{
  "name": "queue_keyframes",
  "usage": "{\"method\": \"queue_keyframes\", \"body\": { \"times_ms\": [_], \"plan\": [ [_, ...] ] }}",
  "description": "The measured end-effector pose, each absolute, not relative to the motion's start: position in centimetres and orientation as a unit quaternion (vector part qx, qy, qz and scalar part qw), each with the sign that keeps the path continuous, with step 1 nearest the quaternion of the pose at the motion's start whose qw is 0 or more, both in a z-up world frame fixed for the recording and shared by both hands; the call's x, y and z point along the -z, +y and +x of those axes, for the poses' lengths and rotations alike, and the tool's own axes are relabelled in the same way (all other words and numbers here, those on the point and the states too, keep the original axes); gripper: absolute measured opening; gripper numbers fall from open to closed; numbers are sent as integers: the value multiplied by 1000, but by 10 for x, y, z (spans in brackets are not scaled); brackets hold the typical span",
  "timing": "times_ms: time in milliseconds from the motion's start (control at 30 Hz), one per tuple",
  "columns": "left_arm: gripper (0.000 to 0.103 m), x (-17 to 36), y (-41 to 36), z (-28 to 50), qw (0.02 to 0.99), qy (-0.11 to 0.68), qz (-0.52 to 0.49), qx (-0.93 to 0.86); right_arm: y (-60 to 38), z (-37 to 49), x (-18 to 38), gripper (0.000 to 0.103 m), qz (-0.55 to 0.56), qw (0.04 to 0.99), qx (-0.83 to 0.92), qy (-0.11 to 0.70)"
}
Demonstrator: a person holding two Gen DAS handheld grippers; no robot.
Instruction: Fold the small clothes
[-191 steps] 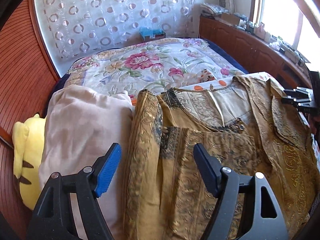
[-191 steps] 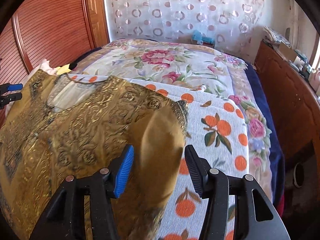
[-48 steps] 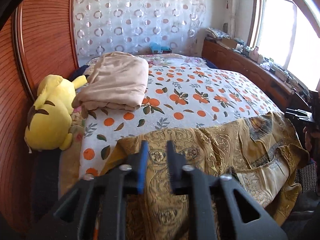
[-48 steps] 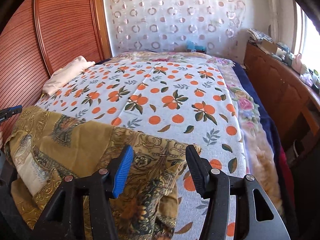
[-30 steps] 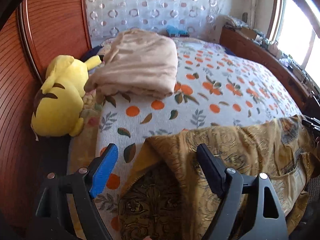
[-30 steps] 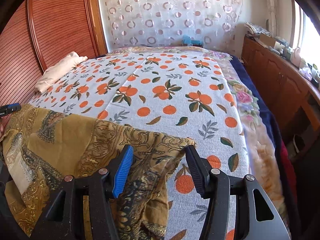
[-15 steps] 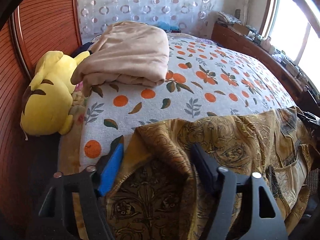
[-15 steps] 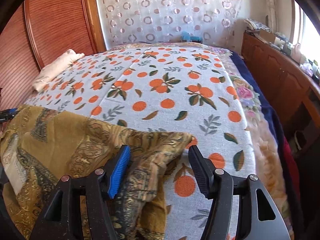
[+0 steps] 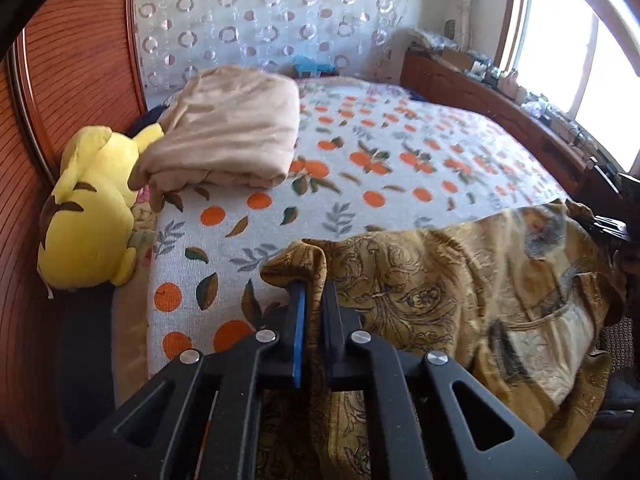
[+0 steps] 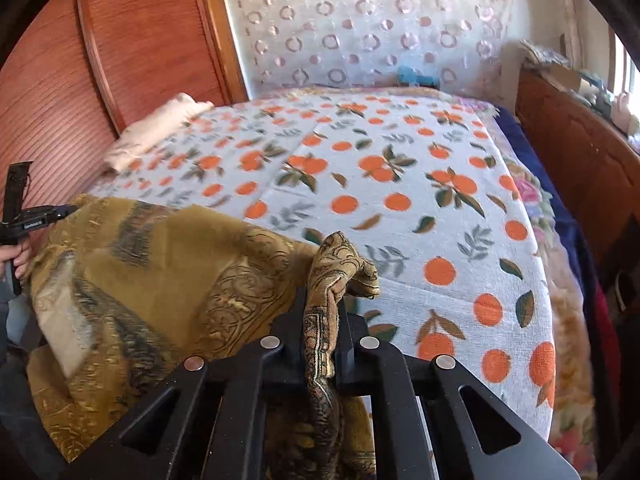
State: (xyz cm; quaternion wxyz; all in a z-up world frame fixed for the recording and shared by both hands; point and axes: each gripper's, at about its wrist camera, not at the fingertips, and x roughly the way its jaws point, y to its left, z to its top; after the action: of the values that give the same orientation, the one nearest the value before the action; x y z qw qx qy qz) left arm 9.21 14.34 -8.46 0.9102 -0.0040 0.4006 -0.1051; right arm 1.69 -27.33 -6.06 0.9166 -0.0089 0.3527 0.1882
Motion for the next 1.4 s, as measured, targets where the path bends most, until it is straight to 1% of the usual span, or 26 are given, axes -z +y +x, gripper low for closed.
{"method": "queue_keyframes", "body": {
  "times_ms": [133, 267, 433, 567, 733, 867, 967, 1067, 1133, 1167, 1267, 1367, 1400],
  "plan": [
    [7, 52, 140, 63, 928, 354, -10, 116, -279, -9, 34, 8, 6, 932, -194, 307],
    [7, 12, 132, 32, 947, 298, -9, 121, -284, -41, -6, 7, 0, 948, -197, 249],
    [7, -46, 124, 2, 965, 223, -9, 136, -292, -77, -66, 7, -11, 964, -196, 177],
    [7, -102, 118, -9, 976, 159, 0, 149, -298, -102, -114, 7, -38, 973, -192, 125],
    [6, -154, 108, 8, 983, 112, 26, 146, -309, -118, -173, 7, -72, 980, -174, 62],
    [7, -174, 105, 55, 985, 105, 28, 135, -318, -92, -210, 7, -101, 984, -144, 41],
    [7, -168, 104, 110, 985, 122, 23, 121, -322, -49, -217, 7, -105, 984, -131, 56],
    [7, -128, 101, 183, 981, 163, 40, 95, -309, 8, -201, 7, -107, 981, -127, 96],
    [7, -94, 99, 219, 977, 191, 50, 86, -295, 57, -177, 7, -110, 977, -121, 139],
    [7, -70, 99, 247, 972, 212, 59, 81, -291, 83, -158, 7, -111, 974, -117, 161],
    [7, -15, 89, 300, 959, 259, 82, 79, -277, 155, -101, 7, -117, 962, -95, 229],
    [7, 9, 83, 320, 953, 285, 79, 71, -270, 206, -48, 7, -119, 948, -70, 288],
    [13, 16, 87, 325, 950, 293, 60, 86, -270, 216, -38, 7, -119, 945, -62, 299]
  ]
}}
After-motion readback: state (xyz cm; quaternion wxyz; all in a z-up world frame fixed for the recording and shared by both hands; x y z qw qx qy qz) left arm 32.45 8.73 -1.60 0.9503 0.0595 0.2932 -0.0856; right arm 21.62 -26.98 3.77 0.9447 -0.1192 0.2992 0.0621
